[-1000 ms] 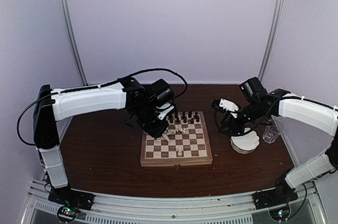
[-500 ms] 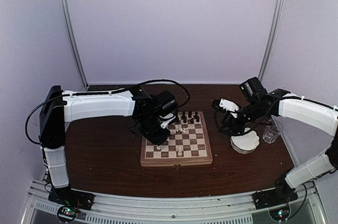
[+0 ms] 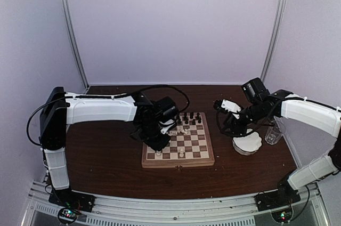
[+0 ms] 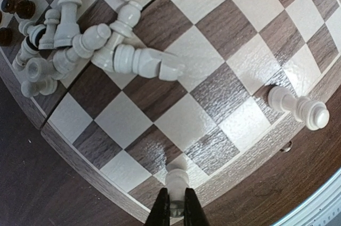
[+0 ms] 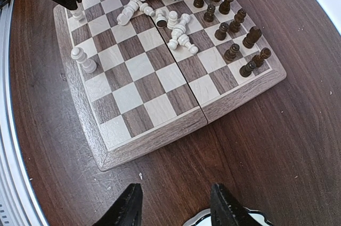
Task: Set up the chess pieces on the board
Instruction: Place the knight at b1.
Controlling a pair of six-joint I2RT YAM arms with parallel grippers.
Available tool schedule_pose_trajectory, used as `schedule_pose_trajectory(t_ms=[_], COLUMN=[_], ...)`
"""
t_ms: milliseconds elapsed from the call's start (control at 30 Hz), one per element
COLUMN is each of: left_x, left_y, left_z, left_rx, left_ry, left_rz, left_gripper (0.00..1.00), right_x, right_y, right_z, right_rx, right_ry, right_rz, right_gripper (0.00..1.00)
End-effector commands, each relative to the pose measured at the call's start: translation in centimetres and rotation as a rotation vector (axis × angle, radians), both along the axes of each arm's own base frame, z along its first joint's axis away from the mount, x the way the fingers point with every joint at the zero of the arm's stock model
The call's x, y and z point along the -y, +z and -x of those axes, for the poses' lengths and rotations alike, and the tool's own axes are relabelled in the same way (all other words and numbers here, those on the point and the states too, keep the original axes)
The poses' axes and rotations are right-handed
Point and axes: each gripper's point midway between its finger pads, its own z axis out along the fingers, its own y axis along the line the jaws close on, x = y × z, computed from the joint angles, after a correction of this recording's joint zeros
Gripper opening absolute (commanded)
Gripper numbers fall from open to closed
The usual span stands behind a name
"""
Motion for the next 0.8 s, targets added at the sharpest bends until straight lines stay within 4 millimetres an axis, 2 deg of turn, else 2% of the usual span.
schedule_pose_trajectory(t_ms=[0, 767], left_x=[0.63, -0.10], left_y=[-0.13, -1.01], left_z=[0.17, 1.02], left_rx=[0.004, -0.001], left_ry=[0.006, 0.022], left_rz=[0.027, 0.004], left_gripper=[0.00, 0.01], right_x=[0.16, 0.05], right_y=[-0.06, -0.25], right_z=[-0.42, -0.38], right_rx=[0.020, 0.009], right_ry=[-0.006, -0.003], right_rz=[0.006, 0.005], right_gripper=[0.46, 0.47])
